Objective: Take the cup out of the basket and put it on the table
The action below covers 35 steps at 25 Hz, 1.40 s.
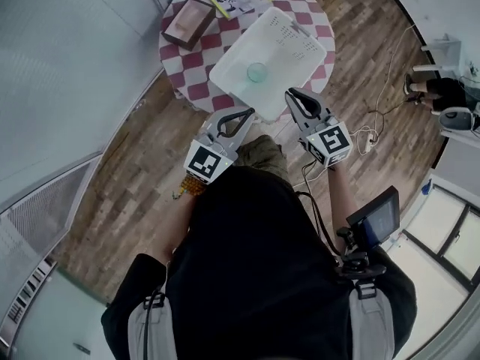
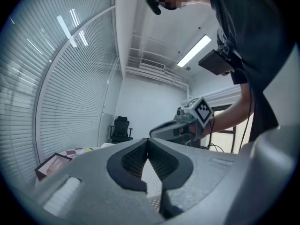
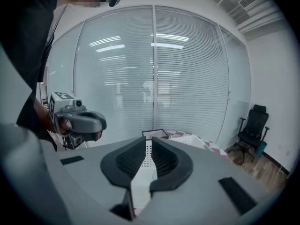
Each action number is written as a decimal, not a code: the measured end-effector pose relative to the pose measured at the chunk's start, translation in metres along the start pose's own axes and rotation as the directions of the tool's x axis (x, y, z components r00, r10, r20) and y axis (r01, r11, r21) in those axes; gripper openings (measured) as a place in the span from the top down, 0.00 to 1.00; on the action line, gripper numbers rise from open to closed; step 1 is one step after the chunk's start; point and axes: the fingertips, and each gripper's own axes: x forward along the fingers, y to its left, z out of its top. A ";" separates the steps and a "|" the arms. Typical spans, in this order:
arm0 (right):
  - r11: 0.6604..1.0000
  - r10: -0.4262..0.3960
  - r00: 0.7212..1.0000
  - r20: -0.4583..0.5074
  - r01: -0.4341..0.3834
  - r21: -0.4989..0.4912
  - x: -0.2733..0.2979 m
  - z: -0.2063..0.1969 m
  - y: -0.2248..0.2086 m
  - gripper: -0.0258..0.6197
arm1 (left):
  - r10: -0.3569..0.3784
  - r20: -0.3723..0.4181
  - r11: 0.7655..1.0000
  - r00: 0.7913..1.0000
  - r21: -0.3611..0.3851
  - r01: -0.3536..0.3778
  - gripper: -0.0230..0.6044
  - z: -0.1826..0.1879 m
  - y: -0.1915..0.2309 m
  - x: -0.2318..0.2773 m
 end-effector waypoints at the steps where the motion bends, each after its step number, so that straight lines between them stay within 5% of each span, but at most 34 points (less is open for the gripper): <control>1: 1.000 0.010 1.000 -0.026 -0.011 -0.023 0.009 0.000 -0.004 0.92 | 0.023 0.015 1.000 1.000 0.000 -0.023 0.95 0.004 0.013 0.004; 6: 0.991 0.094 0.988 -0.121 -0.105 -0.085 0.057 -0.009 -0.012 0.83 | 0.113 0.068 0.993 0.991 0.013 -0.114 0.95 0.016 0.054 -0.003; 11: 0.963 0.177 0.956 -0.233 -0.217 -0.158 0.096 -0.028 -0.031 0.73 | 0.226 0.032 0.974 0.974 0.023 -0.227 0.95 -0.009 0.090 -0.018; 15: 0.908 0.240 0.888 -0.392 -0.348 -0.234 0.116 -0.057 -0.037 0.63 | 0.327 0.038 0.944 0.944 -0.044 -0.326 0.95 -0.008 0.109 -0.029; 23: 0.732 0.228 0.720 -0.655 -0.570 -0.372 0.158 -0.118 -0.027 0.49 | 0.397 0.021 0.918 0.918 -0.022 -0.396 0.95 -0.009 0.127 -0.048; 28: 0.676 0.218 0.665 -0.715 -0.631 -0.381 0.179 -0.138 -0.023 0.48 | 0.431 -0.002 0.902 0.903 -0.038 -0.430 0.95 -0.011 0.133 -0.058; 35: 0.655 0.219 0.591 -0.776 -0.679 -0.332 0.188 -0.157 -0.022 0.45 | 0.454 -0.013 0.891 0.891 -0.005 -0.454 0.95 -0.012 0.133 -0.075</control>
